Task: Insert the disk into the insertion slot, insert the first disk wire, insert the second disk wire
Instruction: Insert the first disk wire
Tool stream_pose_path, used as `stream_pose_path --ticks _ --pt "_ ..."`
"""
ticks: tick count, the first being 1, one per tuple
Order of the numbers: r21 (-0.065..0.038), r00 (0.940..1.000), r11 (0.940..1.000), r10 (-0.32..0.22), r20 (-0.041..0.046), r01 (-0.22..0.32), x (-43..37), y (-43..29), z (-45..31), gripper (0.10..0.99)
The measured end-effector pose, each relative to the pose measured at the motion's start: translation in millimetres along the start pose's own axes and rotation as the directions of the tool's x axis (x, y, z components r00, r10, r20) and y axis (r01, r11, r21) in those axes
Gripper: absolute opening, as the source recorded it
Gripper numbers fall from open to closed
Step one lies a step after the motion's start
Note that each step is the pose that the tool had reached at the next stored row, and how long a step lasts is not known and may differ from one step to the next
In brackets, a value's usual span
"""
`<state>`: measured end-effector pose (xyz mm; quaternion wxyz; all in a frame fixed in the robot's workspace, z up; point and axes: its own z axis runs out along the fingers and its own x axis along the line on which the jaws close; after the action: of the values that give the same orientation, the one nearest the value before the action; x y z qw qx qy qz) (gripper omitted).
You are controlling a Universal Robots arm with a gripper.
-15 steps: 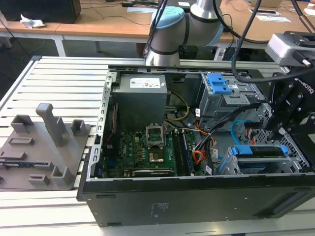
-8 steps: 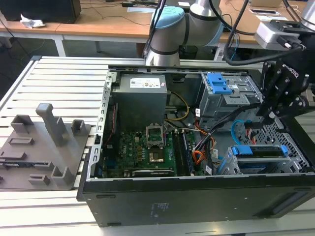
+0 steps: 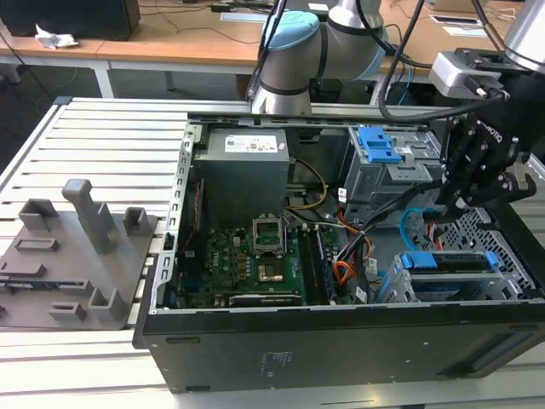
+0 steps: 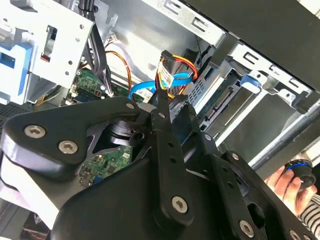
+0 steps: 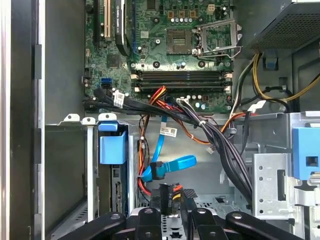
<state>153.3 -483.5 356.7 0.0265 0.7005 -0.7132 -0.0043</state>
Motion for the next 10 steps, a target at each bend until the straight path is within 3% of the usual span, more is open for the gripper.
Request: stream_pose_path --ticks 3,9,10 --pt "0.0 1.0 1.0 0.0 -0.0004 0.0 -0.1 0.4 4.8 0.302" --pt "0.0 1.0 1.0 0.0 -0.0051 0.0 0.3 0.4 5.4 0.302" --pt "0.0 1.0 1.0 0.0 -0.0053 0.0 0.3 0.4 5.4 0.224"
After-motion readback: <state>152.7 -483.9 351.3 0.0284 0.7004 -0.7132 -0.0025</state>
